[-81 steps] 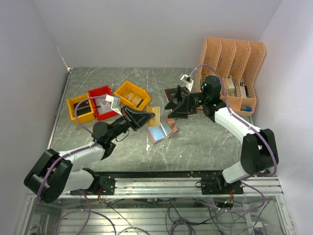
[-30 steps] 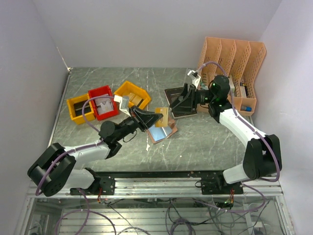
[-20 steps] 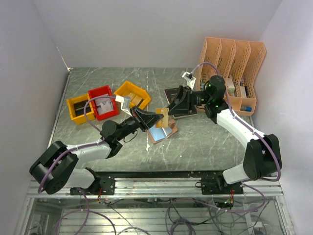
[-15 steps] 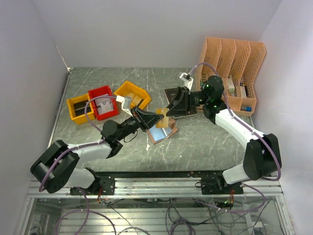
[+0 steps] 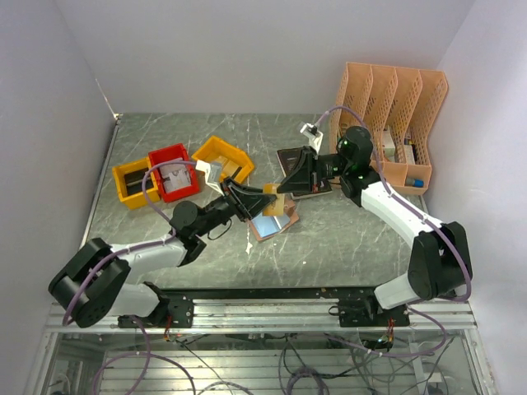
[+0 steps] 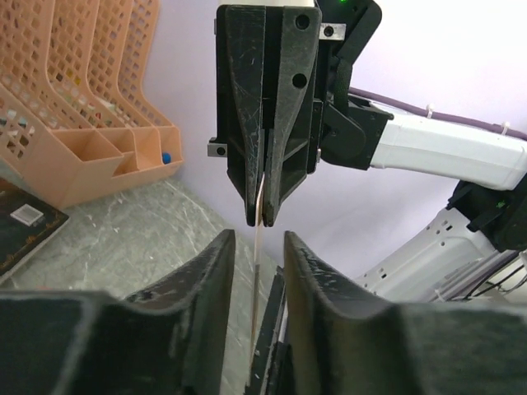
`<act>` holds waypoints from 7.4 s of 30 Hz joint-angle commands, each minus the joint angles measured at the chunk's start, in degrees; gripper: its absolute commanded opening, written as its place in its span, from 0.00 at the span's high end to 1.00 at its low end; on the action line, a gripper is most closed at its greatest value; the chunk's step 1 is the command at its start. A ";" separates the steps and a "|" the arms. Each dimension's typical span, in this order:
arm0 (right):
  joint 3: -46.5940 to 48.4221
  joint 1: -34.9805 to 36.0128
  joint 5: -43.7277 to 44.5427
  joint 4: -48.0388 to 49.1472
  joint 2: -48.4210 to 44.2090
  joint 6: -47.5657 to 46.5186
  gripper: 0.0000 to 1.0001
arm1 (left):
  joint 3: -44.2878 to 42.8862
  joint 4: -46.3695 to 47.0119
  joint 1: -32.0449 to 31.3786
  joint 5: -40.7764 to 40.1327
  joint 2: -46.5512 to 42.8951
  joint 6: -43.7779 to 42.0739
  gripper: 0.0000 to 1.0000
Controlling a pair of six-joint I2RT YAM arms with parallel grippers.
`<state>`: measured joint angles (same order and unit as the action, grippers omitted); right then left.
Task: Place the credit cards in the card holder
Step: Insert the credit card into the card holder.
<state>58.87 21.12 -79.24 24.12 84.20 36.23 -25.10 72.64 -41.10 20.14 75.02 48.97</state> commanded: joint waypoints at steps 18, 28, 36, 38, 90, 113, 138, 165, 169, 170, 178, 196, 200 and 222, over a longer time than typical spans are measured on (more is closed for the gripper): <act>3.14 0.56 25.15 -34.20 11.90 -32.85 1.00 | 12.75 -29.60 -0.08 -12.63 -12.89 3.41 0.62; 5.64 0.59 30.99 -36.98 18.67 -34.98 1.00 | 6.82 -24.63 -0.02 -11.19 4.16 2.11 0.71; 6.26 -0.32 33.14 -37.98 19.74 -34.68 1.00 | 3.95 -18.55 0.00 -9.67 15.48 3.59 0.76; 6.28 -0.84 33.11 -38.00 19.45 -34.65 1.00 | 3.77 -16.62 0.03 -9.60 18.34 3.76 0.78; 13.70 -2.79 34.05 -46.97 31.20 -37.02 1.00 | -1.20 -41.12 0.01 -16.48 16.10 -5.37 0.85; 17.76 -0.72 34.64 -51.04 35.08 -39.17 1.00 | -1.66 -41.88 0.02 -16.41 15.86 -6.08 0.85; 23.16 0.92 36.76 -56.67 39.61 -40.99 1.00 | -2.66 -43.35 0.02 -16.68 16.14 -7.02 0.85; 28.10 2.76 33.94 -59.85 43.34 -41.79 0.98 | -2.95 -43.70 0.00 -16.76 16.64 -7.37 0.85; 28.05 3.12 32.95 -59.52 43.72 -41.40 0.98 | -2.85 -43.21 0.02 -16.62 16.94 -7.31 0.85; 27.91 3.13 32.73 -59.27 43.79 -41.08 0.98 | -2.81 -43.05 -0.07 -16.60 17.06 -7.22 0.85; 27.61 3.87 30.95 -58.42 44.28 -40.32 0.98 | -2.79 -43.02 -0.01 -16.79 16.90 -7.16 0.85; 27.43 4.33 27.71 -57.48 43.71 -39.72 0.88 | -2.70 -43.26 0.04 -16.79 15.35 -6.83 0.84; 27.14 3.71 27.41 -57.21 43.00 -39.58 0.85 | -2.58 -43.54 -0.03 -16.69 14.54 -6.72 0.84; 26.73 3.57 27.21 -57.02 43.40 -40.00 0.82 | -16.62 -58.95 -7.96 -27.78 7.84 -4.93 0.78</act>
<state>86.35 24.49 -52.10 -32.93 126.54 -3.25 -36.86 18.85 -45.60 -0.08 81.06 43.99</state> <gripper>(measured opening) 0.176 0.218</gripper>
